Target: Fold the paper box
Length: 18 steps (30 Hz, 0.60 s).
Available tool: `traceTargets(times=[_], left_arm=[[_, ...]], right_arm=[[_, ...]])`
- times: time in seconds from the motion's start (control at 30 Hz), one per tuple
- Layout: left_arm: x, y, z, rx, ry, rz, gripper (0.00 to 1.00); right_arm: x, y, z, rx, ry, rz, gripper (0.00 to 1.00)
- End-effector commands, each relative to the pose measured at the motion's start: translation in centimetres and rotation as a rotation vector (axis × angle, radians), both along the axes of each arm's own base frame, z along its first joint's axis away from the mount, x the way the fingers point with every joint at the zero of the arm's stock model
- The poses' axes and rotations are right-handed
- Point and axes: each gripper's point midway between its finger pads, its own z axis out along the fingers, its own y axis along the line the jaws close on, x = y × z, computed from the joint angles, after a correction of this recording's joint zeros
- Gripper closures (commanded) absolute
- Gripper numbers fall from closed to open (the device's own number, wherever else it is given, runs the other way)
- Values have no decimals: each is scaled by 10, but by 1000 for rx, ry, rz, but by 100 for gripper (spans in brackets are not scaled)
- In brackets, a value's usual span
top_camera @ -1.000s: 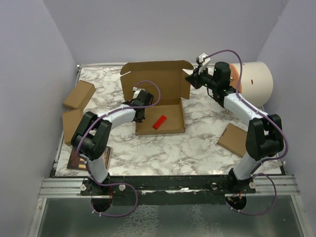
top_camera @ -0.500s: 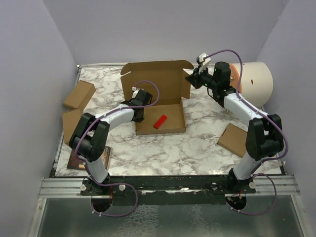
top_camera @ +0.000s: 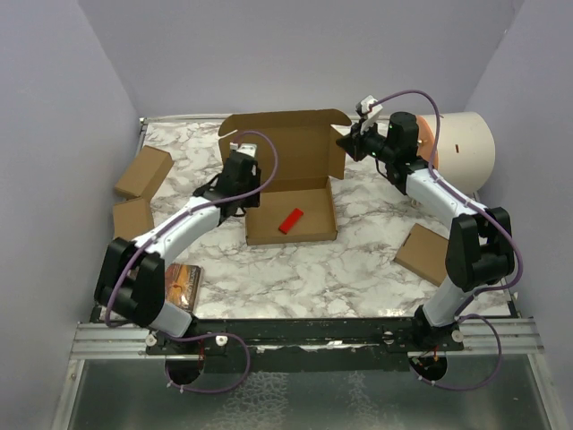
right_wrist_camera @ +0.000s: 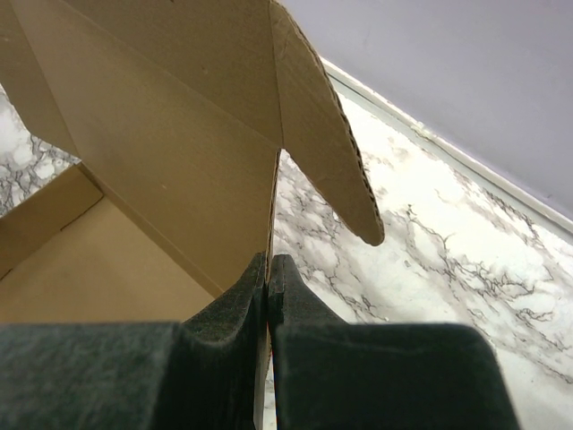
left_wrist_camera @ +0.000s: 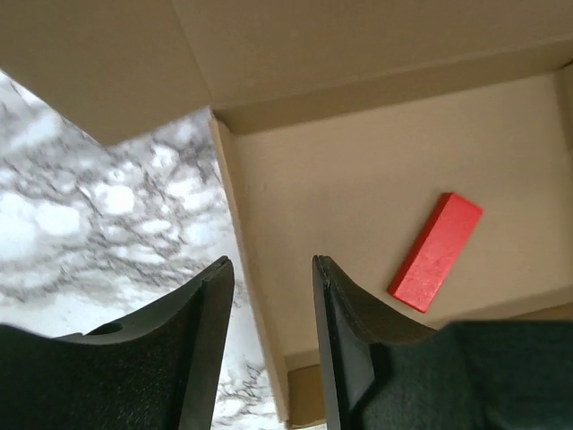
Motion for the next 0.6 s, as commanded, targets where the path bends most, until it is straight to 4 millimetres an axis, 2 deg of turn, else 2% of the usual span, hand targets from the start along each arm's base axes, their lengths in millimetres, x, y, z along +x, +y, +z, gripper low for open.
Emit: traceTargets(times=[0.0, 0.07, 0.13, 0.2, 0.23, 0.4, 0.47, 0.57], left_arm=[[18, 1, 71, -218, -252, -226, 55], [23, 26, 90, -290, -326, -196, 44], [28, 59, 100, -312, -365, -136, 33], [28, 74, 112, -337, -414, -168, 32], [28, 81, 118, -356, -438, -180, 28], [34, 107, 143, -439, -551, -285, 26], [40, 110, 142, -463, -573, -336, 27], [46, 103, 146, -456, -627, -443, 29]], right_arm=[[-6, 2, 21, 11, -65, 39, 99], [-8, 3, 21, 6, -67, 54, 99], [-10, 5, 22, 3, -71, 71, 99], [-12, 6, 21, -2, -73, 84, 99], [-12, 6, 22, -4, -76, 92, 99], [-12, 10, 18, -22, -75, 129, 99], [-11, 12, 18, -26, -73, 143, 99], [-11, 15, 17, -30, -71, 169, 99]])
